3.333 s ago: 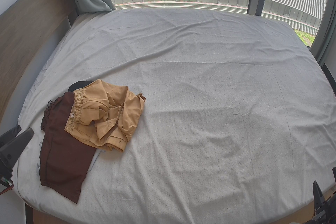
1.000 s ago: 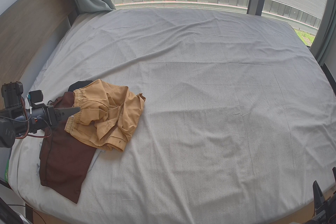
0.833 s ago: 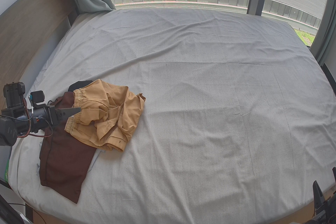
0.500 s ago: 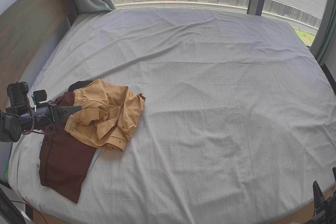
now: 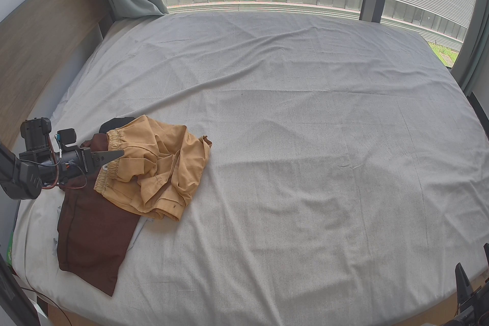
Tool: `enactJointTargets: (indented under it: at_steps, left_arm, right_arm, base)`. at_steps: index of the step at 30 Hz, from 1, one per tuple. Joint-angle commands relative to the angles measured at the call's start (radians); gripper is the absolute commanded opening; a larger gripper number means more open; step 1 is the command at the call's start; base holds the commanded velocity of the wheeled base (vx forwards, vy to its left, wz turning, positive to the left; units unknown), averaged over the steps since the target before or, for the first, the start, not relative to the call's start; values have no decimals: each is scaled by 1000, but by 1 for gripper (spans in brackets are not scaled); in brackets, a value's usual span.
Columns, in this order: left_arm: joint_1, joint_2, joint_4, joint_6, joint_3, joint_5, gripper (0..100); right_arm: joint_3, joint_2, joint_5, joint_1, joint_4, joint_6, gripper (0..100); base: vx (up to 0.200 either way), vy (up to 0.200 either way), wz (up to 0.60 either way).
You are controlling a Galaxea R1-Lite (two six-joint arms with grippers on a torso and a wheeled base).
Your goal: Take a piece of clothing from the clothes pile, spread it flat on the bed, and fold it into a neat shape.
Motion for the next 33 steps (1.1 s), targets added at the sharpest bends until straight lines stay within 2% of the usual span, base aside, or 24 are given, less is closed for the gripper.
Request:
enactJointTargets:
  at_steps: [1,9,21,26,33]
  left_arm:
    - [-5,44,-22,-1,-11,-1,100]
    - [-29,102,-90,-10,-8,-1,100]
    - [-93,122,-101,-42,-27,3,100]
    - [-103,156,-157,-47,-39,8,100]
    - [-117,162,-168,-53,-36,8,100]
  right_arm:
    - [18,-16,1,-1,0,-1,100]
    - [18,-16,1,-1,0,-1,100]
    - [18,-16,1,1,0,-1,100]
    - [18,-16,1,1,0,-1,100]
    - [18,-16,1,1,0,-1,100]
  base:
    - [0,0,0]
    - [0,0,0]
    - [0,0,0]
    - [0,0,0]
    - [0,0,0]
